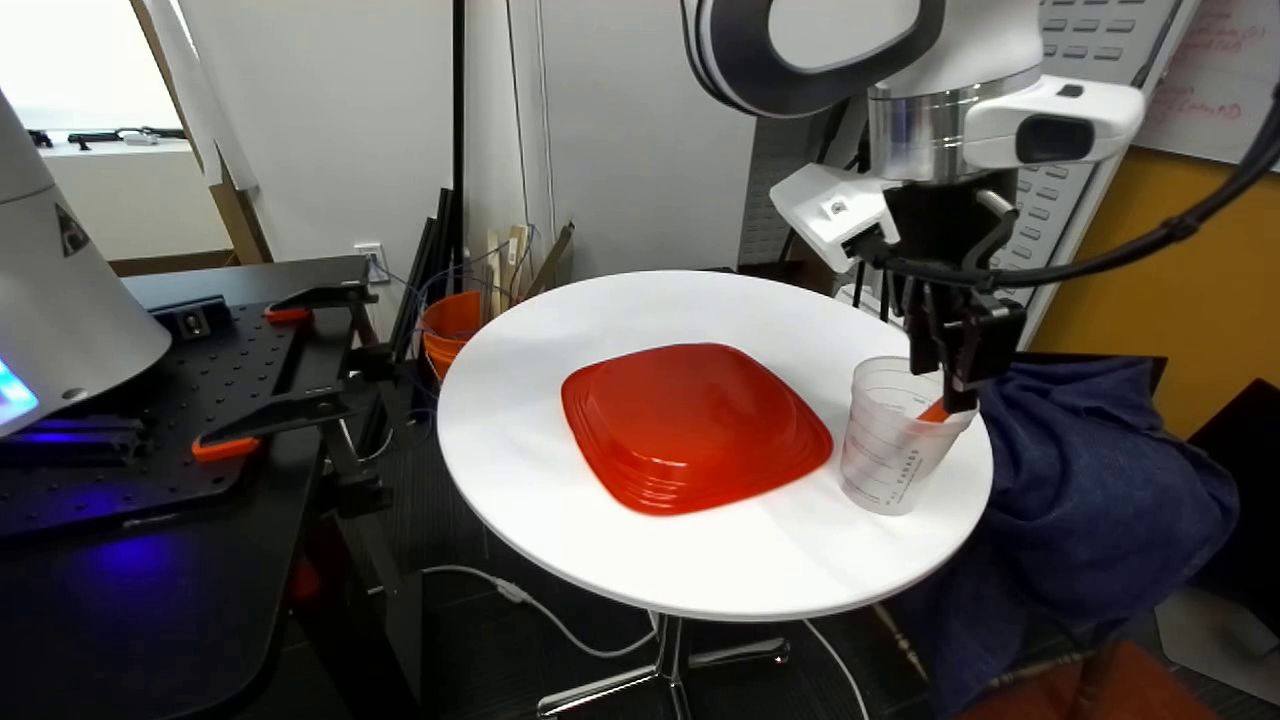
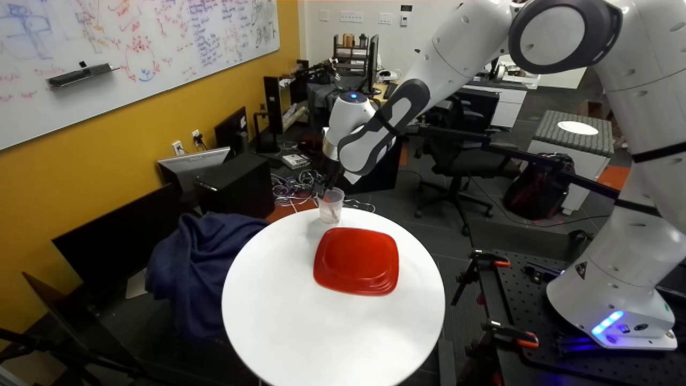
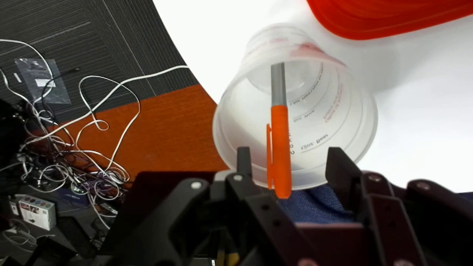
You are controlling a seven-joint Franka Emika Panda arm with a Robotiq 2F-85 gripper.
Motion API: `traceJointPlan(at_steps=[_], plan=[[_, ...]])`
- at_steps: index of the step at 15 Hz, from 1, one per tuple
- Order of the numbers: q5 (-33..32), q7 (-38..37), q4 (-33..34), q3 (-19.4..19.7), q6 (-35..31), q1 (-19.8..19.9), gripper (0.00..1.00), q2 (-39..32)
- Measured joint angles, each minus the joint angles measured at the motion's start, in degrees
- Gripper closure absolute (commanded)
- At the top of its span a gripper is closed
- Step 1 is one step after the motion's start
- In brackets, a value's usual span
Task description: Remove the marker from the cup and put it on the table
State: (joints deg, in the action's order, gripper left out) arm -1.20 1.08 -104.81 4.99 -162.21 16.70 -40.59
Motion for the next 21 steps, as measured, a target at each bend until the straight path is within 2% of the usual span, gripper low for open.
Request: traceJointPlan(at_steps=[1,2,3,5,8,10,11,12,21], plan=[[0.02,0.00,0.33,0.00,0.08,0.02,0.56,-0.19],[0.02,0.00,0.65,0.00,0.16,0.02,0.58,-0.38],[0.02,0.00,0.95,0.00,0.21,0.02,0.66,-0.59],[0.02,0.00,1.53,-0.01,0.30,0.02,0.60,-0.97],[0.03,0.00,2.11,-0.05,0.44,0.02,0.72,-1.46],[0.03,0.00,2.28,-0.09,0.48,0.02,0.93,-1.61],[0.03,0.00,2.34,-0.11,0.48,0.02,0.99,-1.69],[0.03,0.00,2.40,-0.12,0.48,0.02,0.95,-1.72],[0.03,0.00,2.25,-0.15,0.32,-0.07,0.95,-1.67]])
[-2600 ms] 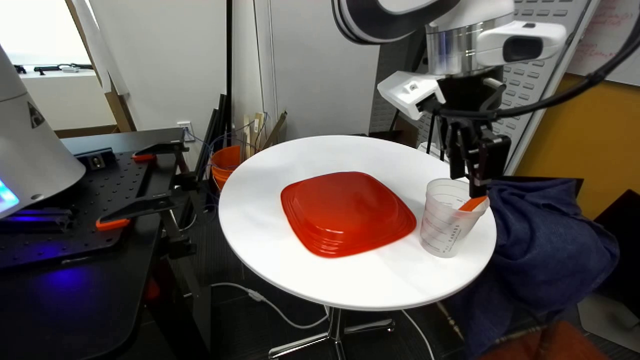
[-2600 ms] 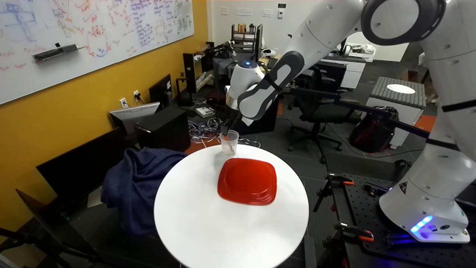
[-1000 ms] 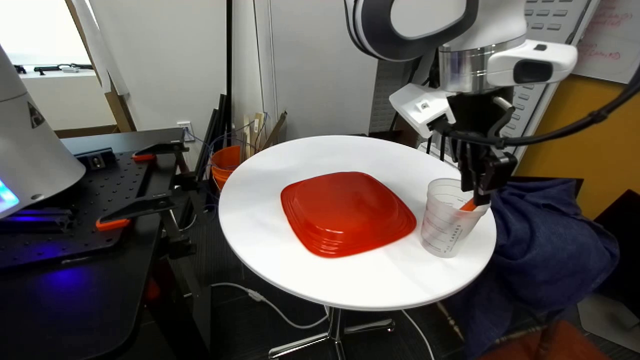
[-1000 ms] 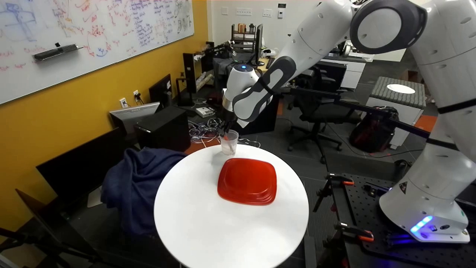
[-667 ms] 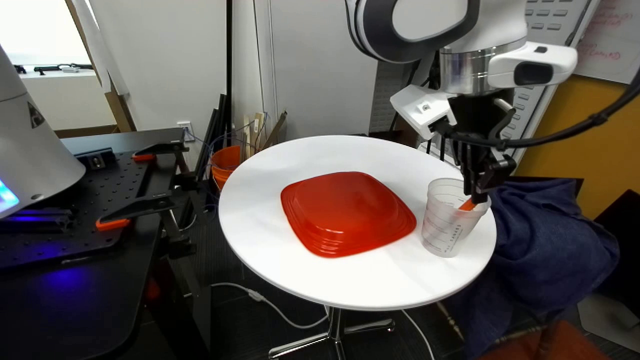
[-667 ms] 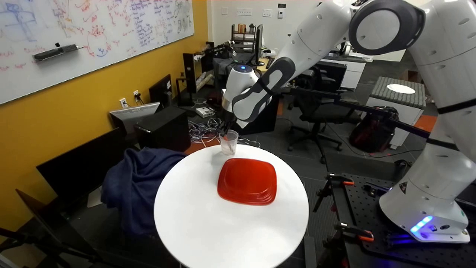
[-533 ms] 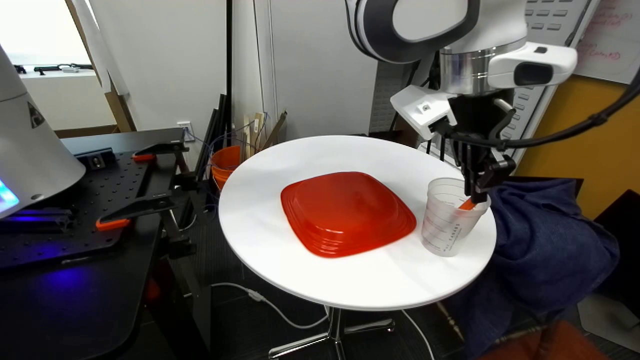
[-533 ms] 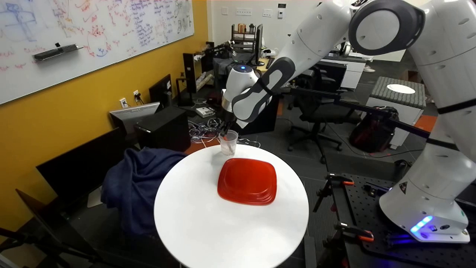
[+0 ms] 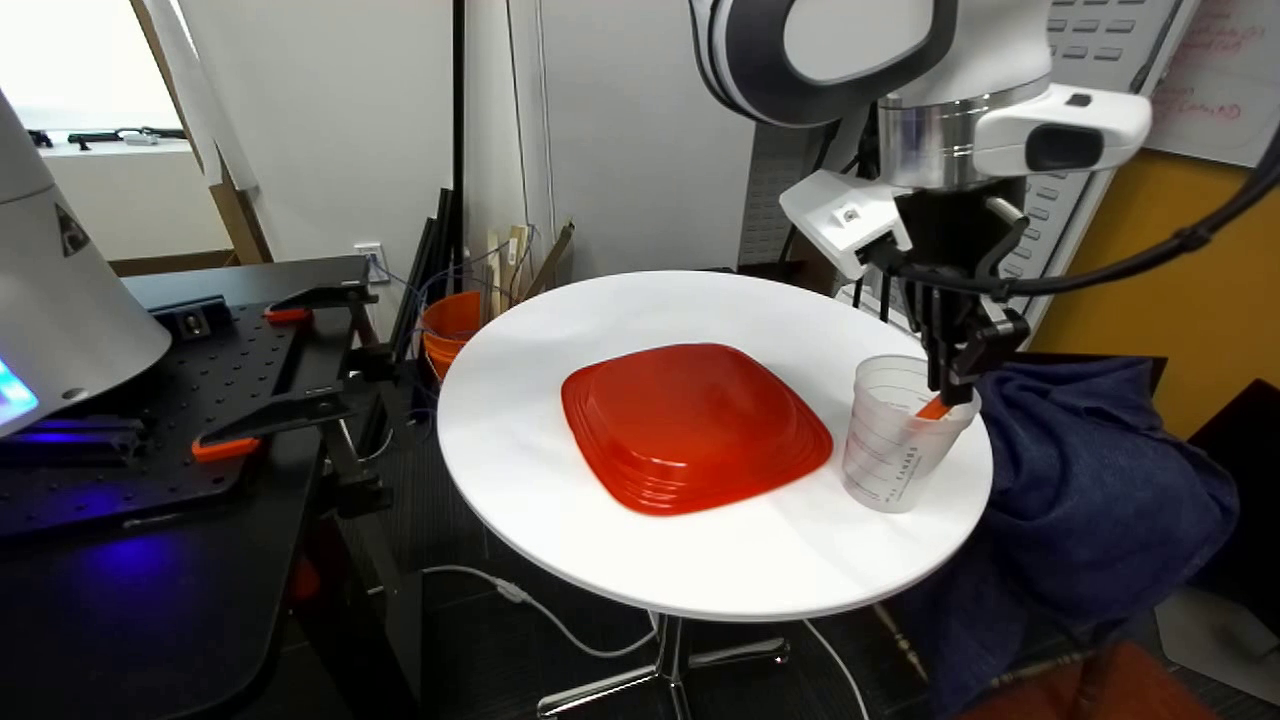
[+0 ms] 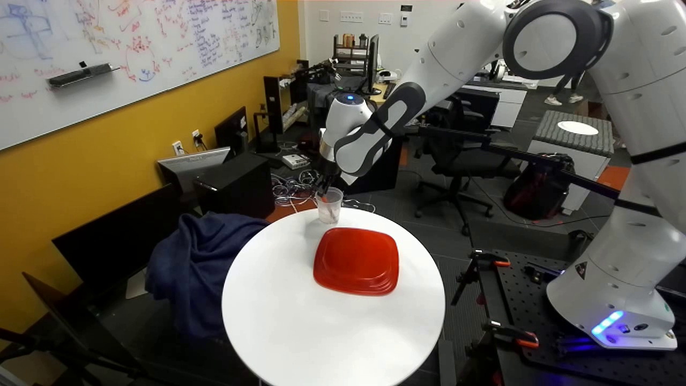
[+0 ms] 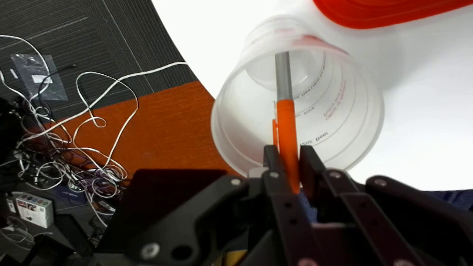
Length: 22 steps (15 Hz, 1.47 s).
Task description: Remove the marker from the cup and put it on the table
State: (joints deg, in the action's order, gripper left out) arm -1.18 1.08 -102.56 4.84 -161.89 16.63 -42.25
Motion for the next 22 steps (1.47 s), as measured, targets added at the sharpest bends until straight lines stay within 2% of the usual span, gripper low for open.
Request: traceJointPlan(at_steps=[7,13,22], plan=[[0.00,-0.01,-4.27,1.08,-0.94,-1.03,0.95,2.72],[-0.03,-0.13,-9.14,3.64,-5.07,-3.17,0.95,6.24],[-0.03,-0.33,-15.45,7.06,-17.47,-7.04,0.95,9.46]])
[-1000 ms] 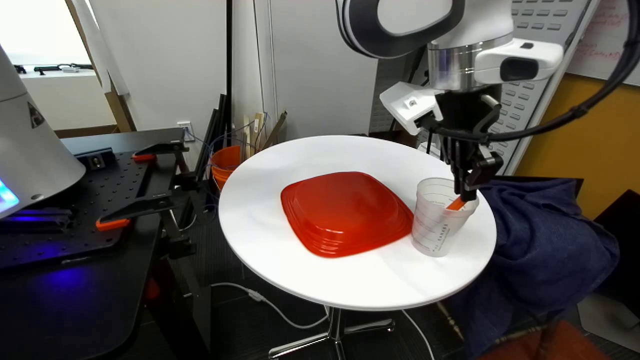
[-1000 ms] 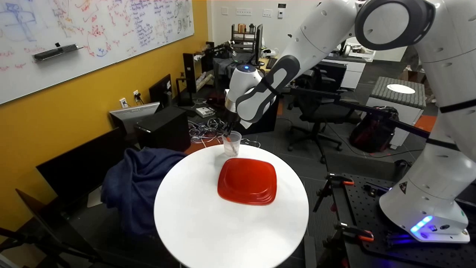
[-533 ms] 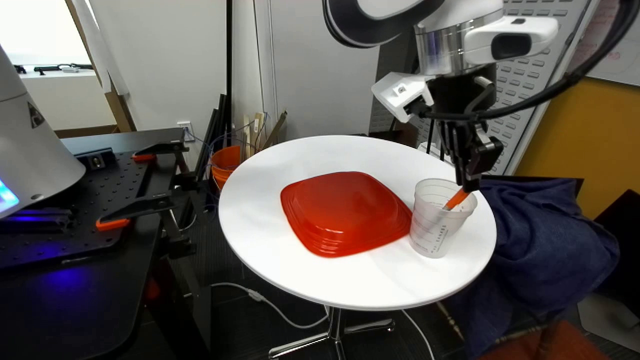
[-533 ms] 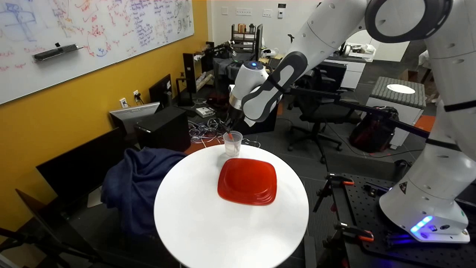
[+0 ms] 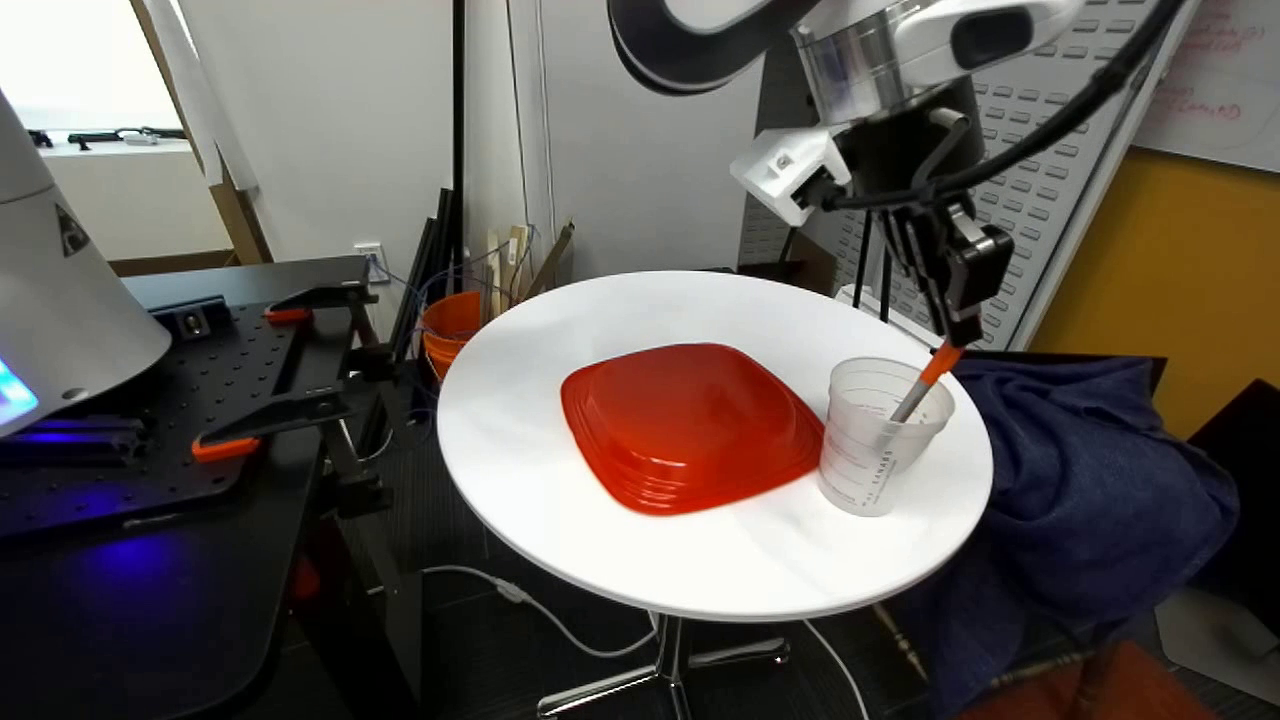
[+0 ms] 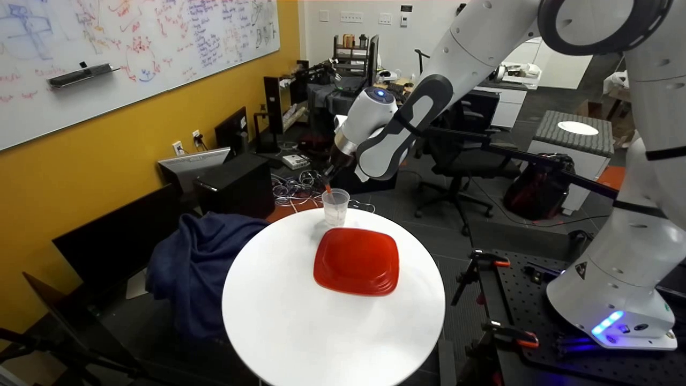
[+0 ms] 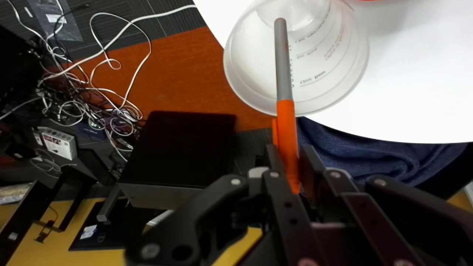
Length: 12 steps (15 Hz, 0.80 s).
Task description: Remove the marker from the cup and put it on the table
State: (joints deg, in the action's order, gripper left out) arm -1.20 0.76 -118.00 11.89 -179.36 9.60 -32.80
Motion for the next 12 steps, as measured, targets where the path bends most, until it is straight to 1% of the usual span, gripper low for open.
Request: traceJointPlan(at_steps=[3,6,9,12], plan=[[0.00,-0.01,-3.24,2.71,-3.94,-2.89,0.95,1.66],[0.00,-0.02,-7.25,7.05,-6.51,-7.34,0.95,4.31],[0.00,-0.02,-11.16,11.96,-7.11,-12.47,0.95,7.75],[0.01,-0.02,-14.17,18.40,-9.20,-18.87,0.95,10.41]])
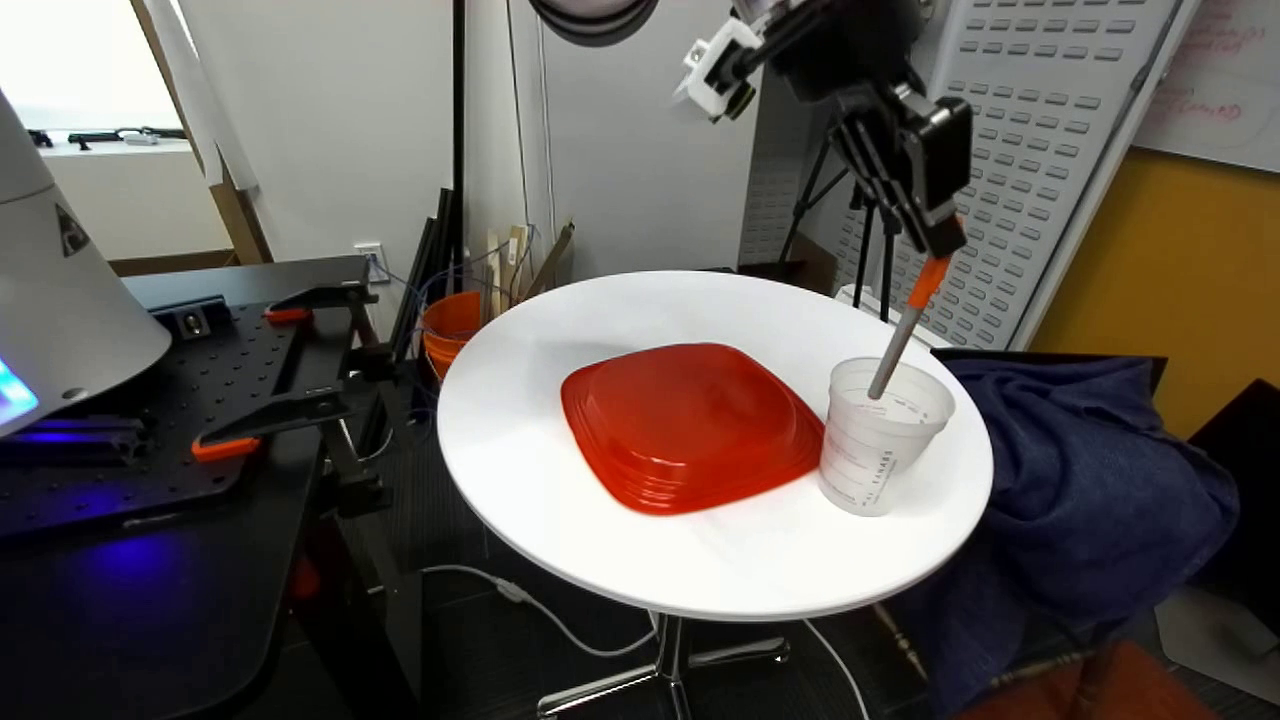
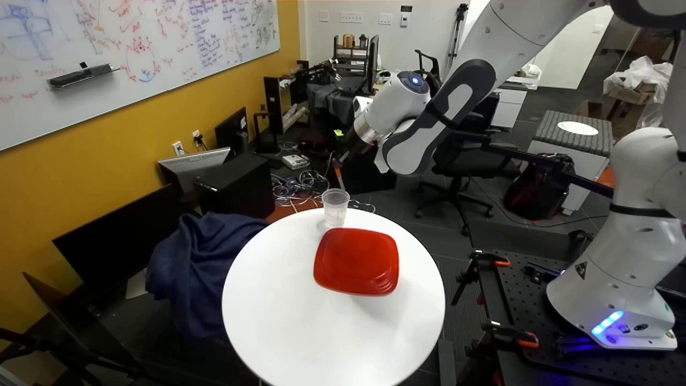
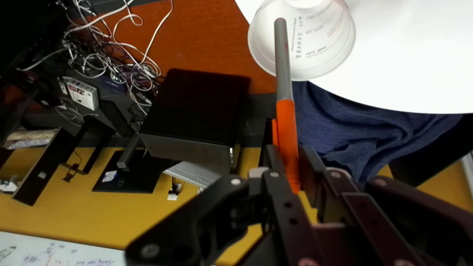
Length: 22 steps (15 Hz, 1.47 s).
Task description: Remove the marker from the cup and put it on the table
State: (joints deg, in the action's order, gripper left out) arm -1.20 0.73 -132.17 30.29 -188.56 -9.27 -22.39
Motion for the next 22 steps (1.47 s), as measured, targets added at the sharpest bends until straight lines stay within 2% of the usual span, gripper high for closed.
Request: traceJointPlan(at_steps=[3,7,10,16,22], plan=[[0.13,0.00,-1.39,5.82,-3.85,-5.99,0.95,0.43],[0.13,0.00,-1.43,6.65,-6.25,-8.59,0.95,0.47],[-0.08,0.00,-0.91,4.60,-6.62,-8.42,0.95,0.73],[-0.38,0.00,0.97,-2.21,-6.58,-6.61,0.95,0.84],[-0.34,0.00,3.19,-7.00,-6.07,-6.73,0.95,-1.31]])
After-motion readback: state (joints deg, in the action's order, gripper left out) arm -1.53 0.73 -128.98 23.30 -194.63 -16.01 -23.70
